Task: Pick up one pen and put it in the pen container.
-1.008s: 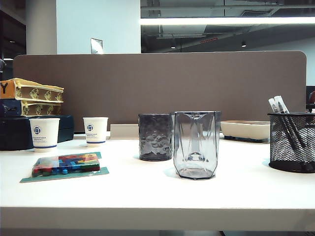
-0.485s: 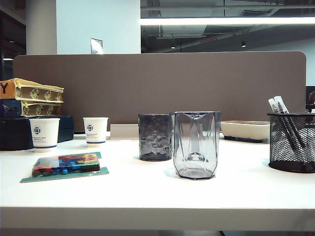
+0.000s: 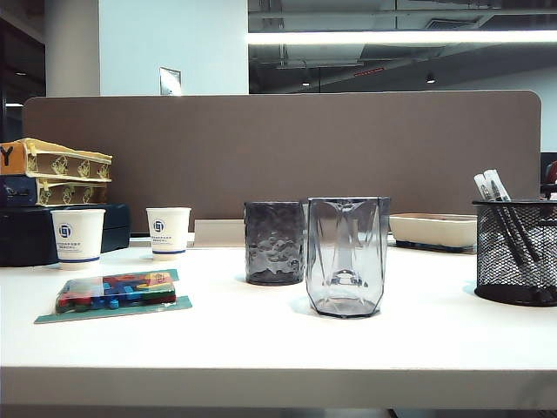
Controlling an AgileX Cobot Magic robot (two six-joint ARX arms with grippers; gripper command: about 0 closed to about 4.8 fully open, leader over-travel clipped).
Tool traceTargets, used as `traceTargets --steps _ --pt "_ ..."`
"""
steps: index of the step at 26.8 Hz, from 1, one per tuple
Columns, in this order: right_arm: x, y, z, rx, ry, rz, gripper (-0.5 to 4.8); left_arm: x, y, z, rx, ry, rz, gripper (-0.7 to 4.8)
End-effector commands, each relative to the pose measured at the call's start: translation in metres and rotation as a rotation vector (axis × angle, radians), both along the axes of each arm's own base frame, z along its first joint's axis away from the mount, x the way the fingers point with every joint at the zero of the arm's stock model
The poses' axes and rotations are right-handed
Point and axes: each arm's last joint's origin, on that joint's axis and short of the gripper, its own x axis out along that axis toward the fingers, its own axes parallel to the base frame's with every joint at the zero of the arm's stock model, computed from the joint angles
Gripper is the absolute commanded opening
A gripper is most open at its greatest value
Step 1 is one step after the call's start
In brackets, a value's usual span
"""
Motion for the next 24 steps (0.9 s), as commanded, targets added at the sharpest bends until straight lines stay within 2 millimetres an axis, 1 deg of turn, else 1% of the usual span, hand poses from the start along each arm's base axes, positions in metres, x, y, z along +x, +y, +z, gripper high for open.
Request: traceTargets --steps 1,7,11,24 --pt "0.0003 -0.0011 0.0001 0.0 -0.014 -0.04 -0.01 0.0006 0.0025 0.0007 -0.014 -0.003 0.012 -0.06" --pt "0.0003 -0.0008 0.0001 0.004 -0.013 -0.033 -0.01 0.0012 0.0038 -0.0014 0.023 0.024 0.056 -0.06" --pt "0.0003 -0.0011 0.0 0.004 -0.012 -0.04 -0.01 0.0011 0.005 -0.0017 0.016 0.031 0.097 -0.06" --pt "0.0004 -0.0009 -0.0033 0.002 0.022 -0.037 -0.01 0.0018 0.0047 -0.0047 0.03 0.061 0.095 -0.05"
